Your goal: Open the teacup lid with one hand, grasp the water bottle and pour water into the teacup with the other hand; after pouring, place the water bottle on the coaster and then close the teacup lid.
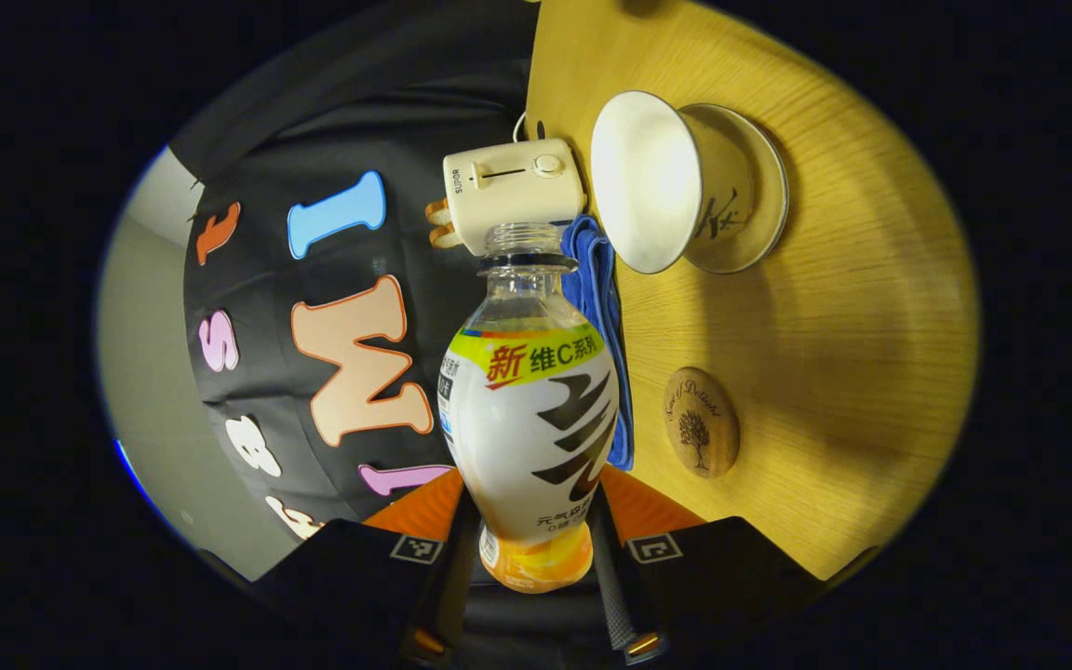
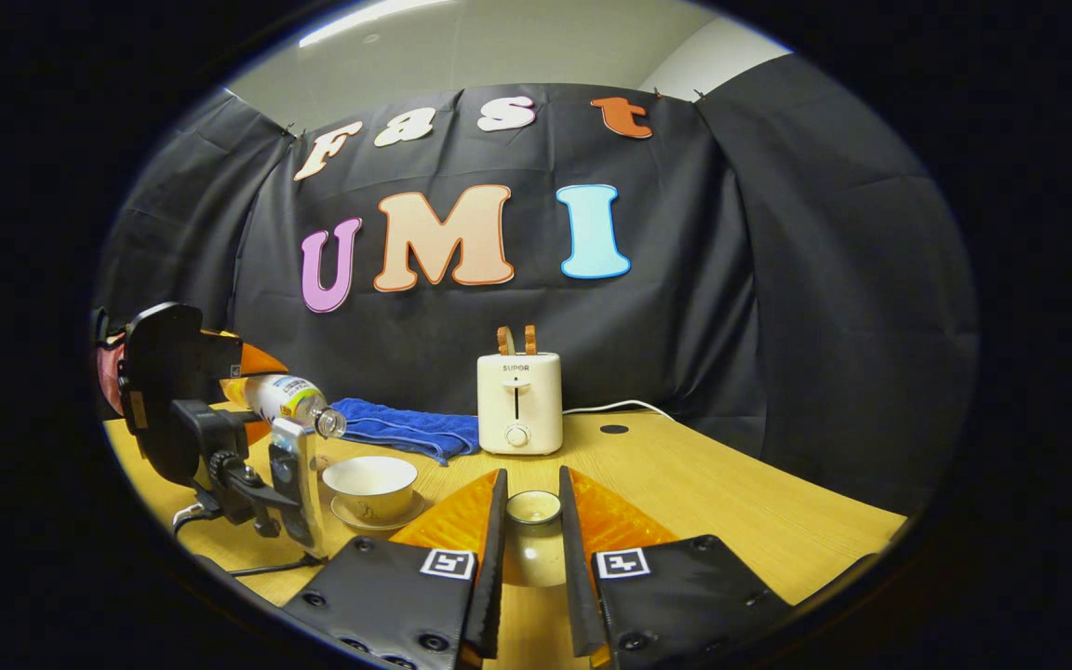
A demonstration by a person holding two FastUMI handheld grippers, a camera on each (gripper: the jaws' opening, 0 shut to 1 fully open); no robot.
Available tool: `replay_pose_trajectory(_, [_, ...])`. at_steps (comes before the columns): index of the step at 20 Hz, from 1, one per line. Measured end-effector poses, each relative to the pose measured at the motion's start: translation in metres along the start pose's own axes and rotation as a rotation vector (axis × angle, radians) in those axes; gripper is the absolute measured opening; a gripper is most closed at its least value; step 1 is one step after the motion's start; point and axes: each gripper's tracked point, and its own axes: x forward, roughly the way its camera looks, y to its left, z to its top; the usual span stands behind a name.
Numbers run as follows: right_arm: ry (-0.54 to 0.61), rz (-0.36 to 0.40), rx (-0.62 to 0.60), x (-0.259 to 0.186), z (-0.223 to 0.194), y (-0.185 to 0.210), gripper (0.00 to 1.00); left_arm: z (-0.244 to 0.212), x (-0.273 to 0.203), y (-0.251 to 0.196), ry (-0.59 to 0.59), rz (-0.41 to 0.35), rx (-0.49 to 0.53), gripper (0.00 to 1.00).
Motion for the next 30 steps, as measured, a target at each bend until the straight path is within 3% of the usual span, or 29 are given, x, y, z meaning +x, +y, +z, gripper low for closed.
replay_pose_trajectory(30, [0.001,-0.001,-0.001,0.002,-0.001,0.0,0.33,0.006,0.003,0.046,-0.018,0.081,0.354,0.57])
